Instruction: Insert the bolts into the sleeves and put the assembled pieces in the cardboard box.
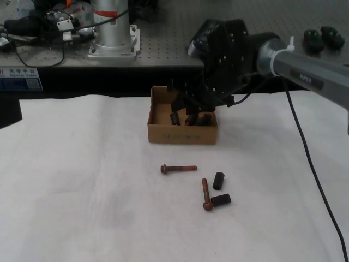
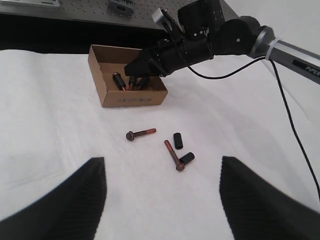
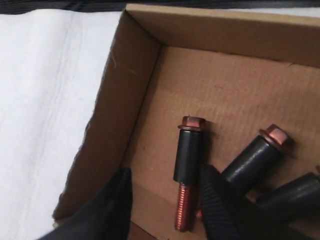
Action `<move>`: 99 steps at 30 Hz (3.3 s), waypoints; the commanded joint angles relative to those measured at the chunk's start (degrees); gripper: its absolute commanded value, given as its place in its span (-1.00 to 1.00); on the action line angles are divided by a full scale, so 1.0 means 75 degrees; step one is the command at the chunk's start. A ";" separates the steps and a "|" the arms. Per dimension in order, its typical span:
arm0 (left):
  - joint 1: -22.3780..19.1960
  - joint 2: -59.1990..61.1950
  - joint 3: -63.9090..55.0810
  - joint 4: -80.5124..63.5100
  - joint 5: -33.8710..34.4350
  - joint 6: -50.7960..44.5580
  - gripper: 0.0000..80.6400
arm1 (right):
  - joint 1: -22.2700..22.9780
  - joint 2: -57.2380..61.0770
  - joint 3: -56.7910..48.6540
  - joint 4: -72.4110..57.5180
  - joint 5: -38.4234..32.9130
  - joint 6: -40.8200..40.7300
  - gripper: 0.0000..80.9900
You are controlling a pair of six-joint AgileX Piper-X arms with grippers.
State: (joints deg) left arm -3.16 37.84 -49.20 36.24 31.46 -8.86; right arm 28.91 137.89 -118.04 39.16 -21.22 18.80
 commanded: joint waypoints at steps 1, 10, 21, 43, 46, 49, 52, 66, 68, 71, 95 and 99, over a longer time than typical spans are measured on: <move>0.0012 -0.0041 -0.0037 0.0017 -0.0052 0.0094 0.18 | -0.0011 -0.0164 -0.0400 0.0396 -0.0049 -0.0116 -0.19; 0.0012 -0.0041 -0.0037 0.0017 -0.0052 0.0446 0.18 | -0.0011 -0.1240 -0.0559 0.2569 -0.0411 -0.0634 -0.19; 0.0012 -0.0041 -0.0037 0.0017 -0.0052 0.0446 0.18 | 0.0324 -0.2787 -0.0541 0.6588 0.2037 -0.2506 -0.19; 0.0012 -0.0041 -0.0037 0.2412 -0.0052 0.0442 0.18 | 0.2712 -0.6858 0.3739 0.6307 0.2379 -0.2033 -0.19; 0.0012 -0.0041 -0.0037 0.2419 -0.0052 0.0442 0.18 | 0.2961 -0.7677 0.4829 0.5967 0.2416 -0.1531 -0.19; 0.0012 -0.0041 -0.0037 0.2419 -0.0052 0.0442 0.18 | 0.3148 -0.8498 0.5844 0.5579 0.2416 -0.1005 -0.19; -0.0002 -0.0041 -0.0037 0.2416 -0.0037 0.0442 0.18 | 0.3240 -0.9343 0.6838 0.5274 0.2592 -0.0480 -0.19; -0.0852 -0.0041 -0.0037 0.2416 0.0178 0.1025 0.18 | 0.3242 -1.0807 0.8782 0.3730 0.3060 -0.3053 -0.19; -0.0931 -0.0041 -0.0037 0.2416 0.0178 0.1025 0.18 | 0.3242 -1.0704 0.8782 0.3638 0.3166 -0.4218 -0.19; -0.0931 -0.0041 -0.0037 0.2402 0.0178 0.1054 0.18 | 0.3242 -1.0543 0.8782 0.3189 0.3185 -0.6128 -0.19; -0.0931 -0.0041 -0.0037 0.2003 0.0178 0.1478 0.18 | 0.1650 -0.6740 0.8782 -0.1555 0.3059 -1.1119 -0.19; -0.0931 -0.0041 -0.0037 0.2003 0.0178 0.1478 0.18 | 0.1399 -0.6740 0.8782 -0.1837 0.2113 -1.1086 -0.19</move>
State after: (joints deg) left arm -9.80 37.84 -49.20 52.15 32.31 1.58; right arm 40.34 87.40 -51.95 27.04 -1.36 -63.70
